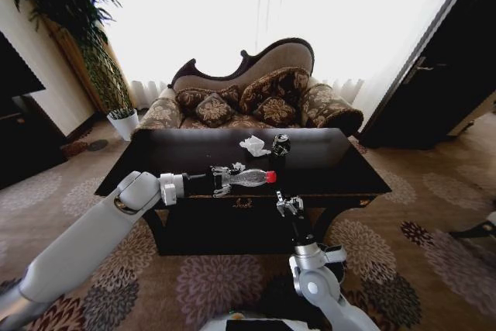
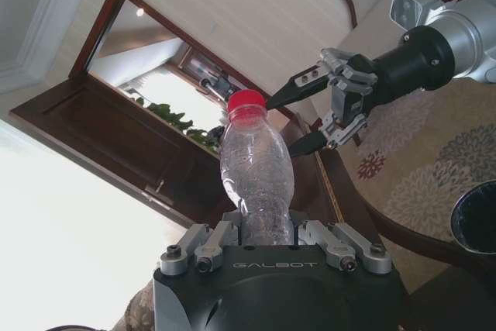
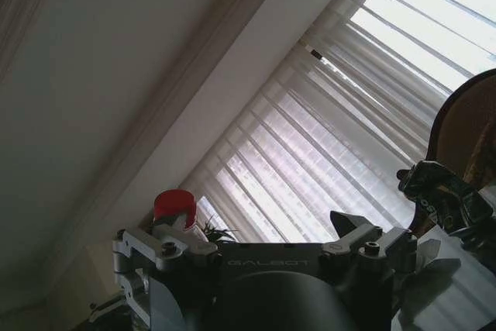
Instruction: Move to the front of the table and place the trash on the table into the trash bin.
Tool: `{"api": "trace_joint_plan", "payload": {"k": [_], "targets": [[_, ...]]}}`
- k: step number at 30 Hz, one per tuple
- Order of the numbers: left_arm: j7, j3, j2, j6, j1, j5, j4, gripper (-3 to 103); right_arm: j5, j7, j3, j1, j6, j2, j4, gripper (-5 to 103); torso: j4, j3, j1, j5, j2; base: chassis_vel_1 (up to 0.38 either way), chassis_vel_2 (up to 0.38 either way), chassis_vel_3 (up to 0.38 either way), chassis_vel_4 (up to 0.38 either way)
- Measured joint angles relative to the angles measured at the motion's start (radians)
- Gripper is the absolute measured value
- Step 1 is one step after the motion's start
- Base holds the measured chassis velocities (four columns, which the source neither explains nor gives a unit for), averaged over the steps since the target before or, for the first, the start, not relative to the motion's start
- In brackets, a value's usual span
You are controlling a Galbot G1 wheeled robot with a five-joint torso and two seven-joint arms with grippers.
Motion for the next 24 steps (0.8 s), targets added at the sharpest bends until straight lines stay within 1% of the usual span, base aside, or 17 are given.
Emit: {"api": "trace_joint_plan", "payload": {"k": [3, 8, 13, 18, 19, 21, 23, 24], "targets": [[-0.001, -0.003, -0.009, 0.000, -0.009, 0.000, 0.008, 28, -0.004, -0.012, -0.001, -0.010, 0.003, 0.005, 0.002, 100, 0.0000, 0.000, 0.000, 0.0000, 0.000, 0.000, 0.000, 0.000, 0.000], [-0.004, -0.013, -0.026, 0.000, -0.037, 0.000, 0.040, 28, -0.026, -0.058, -0.001, -0.032, 0.011, 0.014, 0.015, 100, -0.0001, 0.000, 0.000, 0.0000, 0.000, 0.000, 0.000, 0.000, 0.000], [-0.007, 0.008, -0.037, 0.001, -0.042, 0.000, 0.048, 28, -0.031, -0.063, -0.001, -0.029, 0.011, 0.015, 0.023, 100, 0.0000, 0.000, 0.000, 0.0000, 0.000, 0.000, 0.000, 0.000, 0.000], [-0.015, 0.085, -0.041, 0.003, -0.076, 0.007, 0.065, 28, -0.032, -0.052, -0.009, -0.019, 0.011, 0.024, 0.038, 100, 0.0000, 0.000, 0.000, -0.0001, 0.000, 0.000, 0.000, 0.000, 0.000], [-0.015, 0.085, -0.041, 0.003, -0.076, 0.007, 0.065, 28, -0.032, -0.052, -0.009, -0.019, 0.011, 0.024, 0.038, 100, 0.0000, 0.000, 0.000, -0.0001, 0.000, 0.000, 0.000, 0.000, 0.000], [-0.016, 0.124, -0.034, 0.003, -0.112, 0.007, 0.075, 28, -0.047, -0.051, -0.014, -0.014, 0.011, 0.028, 0.038, 100, 0.0000, 0.000, 0.000, 0.0001, 0.000, 0.000, 0.000, 0.000, 0.000], [-0.017, 0.178, -0.031, 0.003, -0.173, 0.007, 0.092, 28, -0.075, -0.050, -0.026, -0.010, 0.011, 0.033, 0.036, 100, 0.0000, 0.000, 0.000, 0.0000, 0.000, 0.000, 0.000, 0.000, 0.000], [-0.017, 0.178, -0.031, 0.003, -0.173, 0.007, 0.092, 28, -0.075, -0.050, -0.026, -0.010, 0.011, 0.033, 0.036, 100, 0.0000, 0.000, 0.000, 0.0000, 0.000, 0.000, 0.000, 0.000, 0.000]]}}
